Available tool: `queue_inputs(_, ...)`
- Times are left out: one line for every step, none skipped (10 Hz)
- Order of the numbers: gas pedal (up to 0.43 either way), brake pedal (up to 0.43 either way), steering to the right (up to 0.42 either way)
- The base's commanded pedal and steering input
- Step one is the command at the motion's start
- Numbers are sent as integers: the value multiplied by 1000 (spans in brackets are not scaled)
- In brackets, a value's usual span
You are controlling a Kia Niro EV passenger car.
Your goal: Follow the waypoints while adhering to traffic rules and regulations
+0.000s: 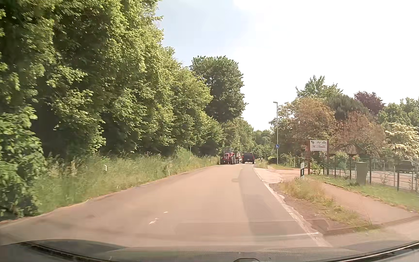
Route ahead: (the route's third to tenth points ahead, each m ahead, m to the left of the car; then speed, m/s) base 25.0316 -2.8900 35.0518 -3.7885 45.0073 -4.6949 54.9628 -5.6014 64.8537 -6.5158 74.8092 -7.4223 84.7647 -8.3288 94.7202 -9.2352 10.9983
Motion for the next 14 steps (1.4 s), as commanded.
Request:
queue_inputs(390,0,18)
queue_inputs(390,0,18)
queue_inputs(390,0,19)
queue_inputs(378,0,18)
queue_inputs(370,0,17)
queue_inputs(350,0,15)
queue_inputs(331,0,14)
queue_inputs(319,0,13)
queue_inputs(280,0,12)
queue_inputs(280,0,12)
queue_inputs(268,0,15)
queue_inputs(260,0,19)
queue_inputs(248,0,18)
queue_inputs(248,0,14)
